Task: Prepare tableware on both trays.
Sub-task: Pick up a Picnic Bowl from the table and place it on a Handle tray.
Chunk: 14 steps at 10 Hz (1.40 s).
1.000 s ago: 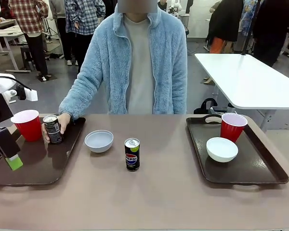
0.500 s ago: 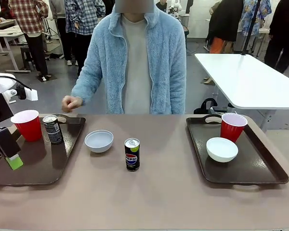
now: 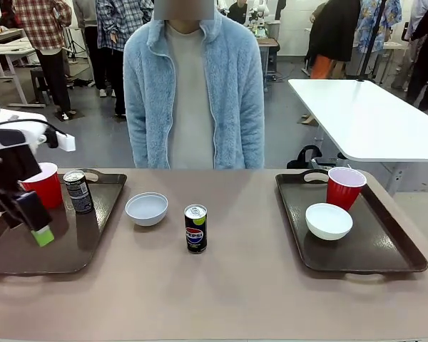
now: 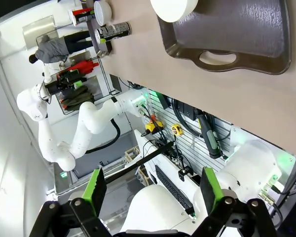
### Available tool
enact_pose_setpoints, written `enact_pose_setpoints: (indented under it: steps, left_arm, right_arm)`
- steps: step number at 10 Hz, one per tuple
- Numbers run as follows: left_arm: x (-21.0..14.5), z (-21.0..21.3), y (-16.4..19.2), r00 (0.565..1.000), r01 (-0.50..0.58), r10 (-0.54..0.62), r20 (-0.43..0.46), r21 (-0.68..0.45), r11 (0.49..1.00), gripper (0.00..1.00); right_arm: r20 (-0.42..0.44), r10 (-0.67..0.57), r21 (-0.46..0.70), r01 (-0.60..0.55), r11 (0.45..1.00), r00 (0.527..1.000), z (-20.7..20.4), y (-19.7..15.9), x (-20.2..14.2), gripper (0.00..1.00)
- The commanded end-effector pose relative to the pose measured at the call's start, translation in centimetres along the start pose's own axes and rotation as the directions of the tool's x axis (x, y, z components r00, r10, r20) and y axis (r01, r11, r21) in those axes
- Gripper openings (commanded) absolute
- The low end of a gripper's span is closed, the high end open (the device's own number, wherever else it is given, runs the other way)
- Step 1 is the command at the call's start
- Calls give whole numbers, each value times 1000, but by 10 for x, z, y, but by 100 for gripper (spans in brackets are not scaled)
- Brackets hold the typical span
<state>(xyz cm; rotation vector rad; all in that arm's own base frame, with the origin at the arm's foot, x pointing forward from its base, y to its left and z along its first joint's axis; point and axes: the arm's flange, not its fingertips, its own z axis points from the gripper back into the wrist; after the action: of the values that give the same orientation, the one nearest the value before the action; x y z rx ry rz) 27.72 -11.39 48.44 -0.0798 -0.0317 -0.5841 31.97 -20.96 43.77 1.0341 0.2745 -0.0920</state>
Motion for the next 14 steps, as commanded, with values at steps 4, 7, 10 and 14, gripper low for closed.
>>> enact_pose_setpoints:
  steps: [4, 7, 10, 14]
  left_arm:
    - [29, -35, -20, 998, -44, 36, 43, 194, 980, 100]
    - [37, -19, -16, 998, -27, 18, 56, 165, 986, 100]
    - [58, -26, -18, 996, 18, -30, 88, 142, 990, 100]
    - [117, -60, -27, 992, 47, -63, 105, 146, 988, 100]
  right_arm:
    - [-1, 5, 5, -5, 1000, 1000, 0, 1, -1, 100]
    - [-1, 5, 5, -5, 1000, 1000, 0, 1, -1, 100]
    - [-1, 5, 5, -5, 1000, 1000, 0, 1, -1, 100]
    - [-1, 5, 5, -5, 1000, 1000, 0, 1, -1, 100]
